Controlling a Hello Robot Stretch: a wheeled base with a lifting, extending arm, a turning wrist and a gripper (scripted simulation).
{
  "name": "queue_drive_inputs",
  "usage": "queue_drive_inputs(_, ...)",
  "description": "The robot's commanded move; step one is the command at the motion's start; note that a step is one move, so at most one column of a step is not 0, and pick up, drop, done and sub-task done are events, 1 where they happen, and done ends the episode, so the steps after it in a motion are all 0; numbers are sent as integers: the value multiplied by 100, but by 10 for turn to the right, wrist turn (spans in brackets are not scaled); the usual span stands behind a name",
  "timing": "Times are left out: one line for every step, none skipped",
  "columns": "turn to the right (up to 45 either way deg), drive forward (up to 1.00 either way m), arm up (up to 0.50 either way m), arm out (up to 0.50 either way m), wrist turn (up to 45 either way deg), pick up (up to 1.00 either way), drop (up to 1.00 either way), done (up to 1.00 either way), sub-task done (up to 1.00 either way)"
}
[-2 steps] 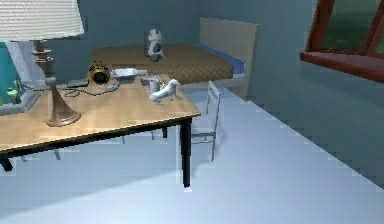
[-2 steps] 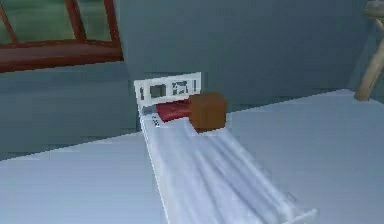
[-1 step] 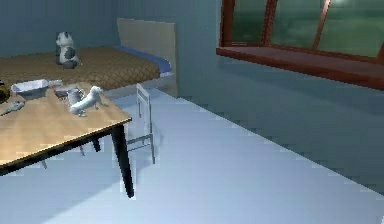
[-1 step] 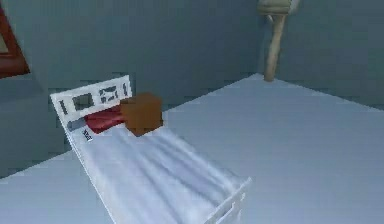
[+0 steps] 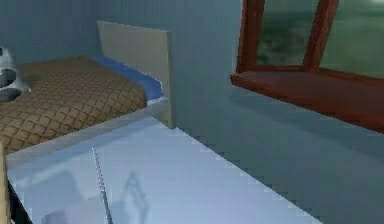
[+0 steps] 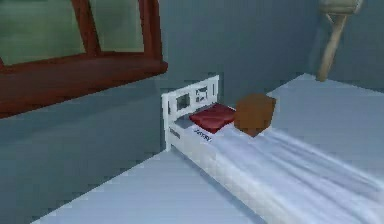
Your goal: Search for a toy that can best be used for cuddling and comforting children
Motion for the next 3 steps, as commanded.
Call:
queue_drive_inputs(0, 80, 0, 0, 0, 0, 0, 0, 0)
queue_drive_inputs(-390, 0, 0, 0, 0, 0, 0, 0, 0)
queue_drive_inputs(0, 85, 0, 0, 0, 0, 0, 0, 0)
